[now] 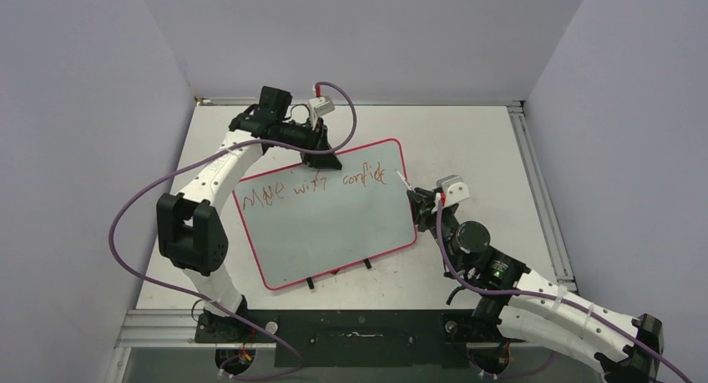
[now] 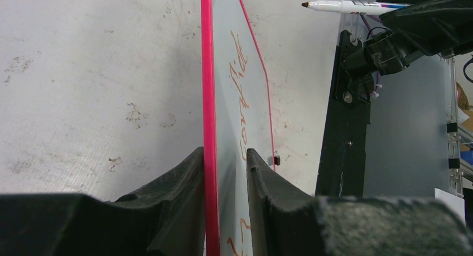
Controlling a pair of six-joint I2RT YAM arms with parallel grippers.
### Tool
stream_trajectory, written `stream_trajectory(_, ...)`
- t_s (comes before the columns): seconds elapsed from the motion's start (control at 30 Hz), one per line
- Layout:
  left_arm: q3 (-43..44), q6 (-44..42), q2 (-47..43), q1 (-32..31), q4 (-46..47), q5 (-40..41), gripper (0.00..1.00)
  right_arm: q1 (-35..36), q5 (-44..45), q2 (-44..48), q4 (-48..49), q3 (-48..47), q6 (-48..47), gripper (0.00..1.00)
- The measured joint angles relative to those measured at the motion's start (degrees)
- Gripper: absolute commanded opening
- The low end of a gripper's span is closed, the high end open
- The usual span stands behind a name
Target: Write a sentence on the whiteboard
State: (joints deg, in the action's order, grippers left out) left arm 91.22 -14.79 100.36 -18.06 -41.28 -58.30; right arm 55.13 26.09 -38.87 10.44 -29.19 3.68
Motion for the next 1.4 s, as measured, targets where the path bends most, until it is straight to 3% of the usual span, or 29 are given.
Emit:
stream_trajectory(0.2, -1.44, 0.04, -1.51, -0.07, 0.00, -0.83, 0.25, 0.00, -0.04, 0.87, -0.66, 0.00, 0.04, 0.05)
stream_trajectory(0.43, -3.98, 0.35, -3.67, -0.39, 0.59, -1.36, 0.07, 0.00, -1.27, 3.34, -1.14, 0.00, 0.31, 0.05)
stream_trajectory(0.63, -4.63, 1.16, -4.76, -0.37, 0.61, -2.49, 0.00, 0.00, -2.60, 4.76, -1.79, 0.00, 0.96, 0.05)
stream_trajectory(1.4, -7.08, -0.50, -8.24, -0.37, 1.20, -1.90, 0.00, -1.31, -9.70, 5.77, -1.64, 0.98, 1.27, 0.05)
